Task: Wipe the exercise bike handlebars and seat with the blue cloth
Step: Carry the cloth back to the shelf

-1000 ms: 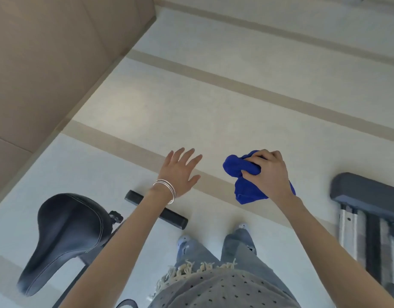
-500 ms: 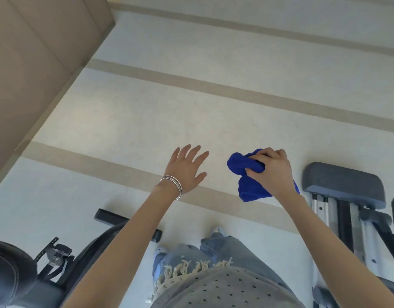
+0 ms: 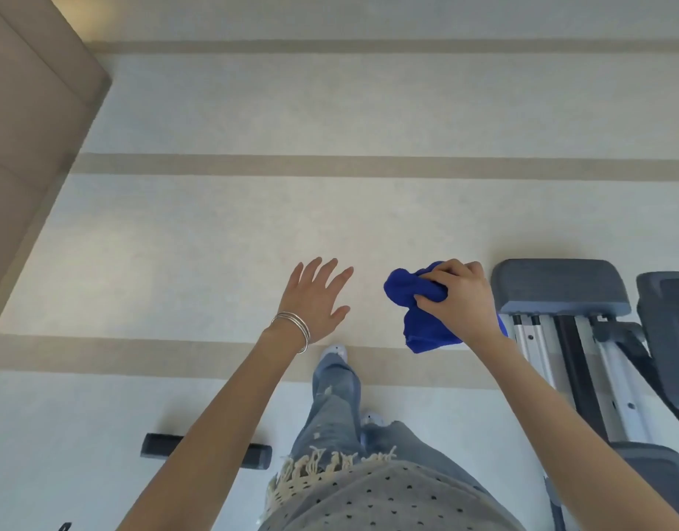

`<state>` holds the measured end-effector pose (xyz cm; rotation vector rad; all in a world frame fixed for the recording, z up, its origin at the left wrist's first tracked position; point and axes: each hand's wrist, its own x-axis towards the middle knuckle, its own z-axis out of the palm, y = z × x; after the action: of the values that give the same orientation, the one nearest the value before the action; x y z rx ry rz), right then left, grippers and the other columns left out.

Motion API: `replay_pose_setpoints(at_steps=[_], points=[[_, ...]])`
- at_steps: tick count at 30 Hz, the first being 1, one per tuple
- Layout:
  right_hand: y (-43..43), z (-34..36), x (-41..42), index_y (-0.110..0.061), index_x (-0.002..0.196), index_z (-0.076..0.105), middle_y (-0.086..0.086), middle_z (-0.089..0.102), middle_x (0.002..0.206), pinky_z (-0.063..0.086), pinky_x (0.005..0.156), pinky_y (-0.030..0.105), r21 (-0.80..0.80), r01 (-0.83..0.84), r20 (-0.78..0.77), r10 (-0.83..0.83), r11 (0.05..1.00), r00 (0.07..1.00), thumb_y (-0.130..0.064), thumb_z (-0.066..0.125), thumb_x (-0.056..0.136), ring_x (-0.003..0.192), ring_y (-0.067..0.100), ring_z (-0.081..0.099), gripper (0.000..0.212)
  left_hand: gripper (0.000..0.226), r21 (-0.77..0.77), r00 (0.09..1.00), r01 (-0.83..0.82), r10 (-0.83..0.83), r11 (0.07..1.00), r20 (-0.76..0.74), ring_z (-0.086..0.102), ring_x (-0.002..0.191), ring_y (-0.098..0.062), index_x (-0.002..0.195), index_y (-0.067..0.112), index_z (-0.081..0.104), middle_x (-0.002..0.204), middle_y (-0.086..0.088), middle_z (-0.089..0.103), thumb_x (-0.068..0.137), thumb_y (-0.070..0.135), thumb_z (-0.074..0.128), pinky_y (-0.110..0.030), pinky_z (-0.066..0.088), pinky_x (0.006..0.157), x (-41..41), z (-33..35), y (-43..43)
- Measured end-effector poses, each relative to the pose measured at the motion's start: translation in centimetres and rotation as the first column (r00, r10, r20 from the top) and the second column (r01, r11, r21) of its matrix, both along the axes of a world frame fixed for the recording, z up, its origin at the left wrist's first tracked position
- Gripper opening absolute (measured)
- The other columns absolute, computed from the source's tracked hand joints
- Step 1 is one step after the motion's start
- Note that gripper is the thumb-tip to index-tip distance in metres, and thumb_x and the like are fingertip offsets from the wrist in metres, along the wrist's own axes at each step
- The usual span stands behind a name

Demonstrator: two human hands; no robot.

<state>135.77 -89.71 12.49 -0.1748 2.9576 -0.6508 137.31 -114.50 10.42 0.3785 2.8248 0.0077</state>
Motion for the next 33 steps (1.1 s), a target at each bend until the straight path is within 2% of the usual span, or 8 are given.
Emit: replay_pose_setpoints(at_steps=[9,15,21,26,28,33], points=[[-2.6,0.6,-9.7,-0.024,0.097,0.071,-0.003,0.064,0.103,0.044,0.080,0.042,-0.009,0.104,-0.048,-0.104,0.995,0.993,-0.029,0.070,0.076,0.099,0.029,0.045,0.022,0.064,0.013,0.996,0.084,-0.084,0.996,0.010,0.006,0.146,-0.027,0.149,0.030,0.007,0.159,0.000,0.010,0.094,0.050,0.034,-0.043,0.004,0.118,-11.9,-0.1,-2.7],[-4.5,0.4,-14.5,-0.020,0.086,0.073,0.001,0.067,0.090,0.043,0.072,0.040,0.139,0.102,-0.154,-0.080,0.985,0.985,-0.026,0.071,0.072,0.091,0.036,0.048,0.015,0.064,0.003,0.987,0.158,-0.158,0.987,0.005,0.006,0.146,-0.027,0.149,0.030,0.008,0.158,0.000,0.012,0.094,0.050,0.035,-0.043,0.004,0.119,-19.1,0.1,-4.6],[-4.2,0.0,-18.3,-0.022,0.092,0.071,-0.002,0.065,0.098,0.039,0.076,0.038,0.159,0.163,-0.105,-0.147,0.974,0.984,-0.033,0.067,0.076,0.096,0.032,0.047,0.019,0.064,0.015,0.977,0.211,-0.212,0.977,0.028,0.006,0.146,-0.027,0.149,0.030,0.009,0.158,0.000,0.014,0.094,0.051,0.035,-0.044,0.005,0.119,-23.7,-0.3,-4.3],[-3.5,-0.6,-21.9,-0.020,0.090,0.071,0.000,0.065,0.097,0.037,0.073,0.035,0.067,0.227,-0.105,-0.219,0.972,0.970,-0.026,0.073,0.070,0.093,0.033,0.047,0.021,0.064,0.027,0.972,0.229,-0.231,0.973,0.050,0.006,0.146,-0.028,0.149,0.030,0.009,0.158,-0.001,0.014,0.094,0.050,0.035,-0.044,0.006,0.119,-27.4,-1.2,-3.3],[-2.8,-0.9,-23.5,-0.020,0.090,0.071,0.001,0.064,0.098,0.041,0.075,0.039,0.017,0.244,-0.085,-0.242,0.970,0.967,-0.025,0.075,0.069,0.094,0.034,0.046,0.023,0.064,0.025,0.972,0.227,-0.228,0.974,0.061,0.006,0.146,-0.028,0.149,0.030,0.009,0.158,-0.001,0.014,0.094,0.050,0.035,-0.044,0.006,0.119,-29.0,-1.5,-2.5],[0.0,-1.5,-28.2,-0.018,0.086,0.071,0.002,0.062,0.097,0.044,0.075,0.045,0.001,0.252,-0.088,-0.251,0.968,0.964,-0.034,0.082,0.065,0.099,0.035,0.044,0.028,0.064,0.015,0.973,0.219,-0.220,0.976,0.065,0.006,0.146,-0.027,0.149,0.030,0.009,0.158,0.000,0.014,0.094,0.050,0.034,-0.044,0.006,0.119,-33.6,-1.8,0.1]])
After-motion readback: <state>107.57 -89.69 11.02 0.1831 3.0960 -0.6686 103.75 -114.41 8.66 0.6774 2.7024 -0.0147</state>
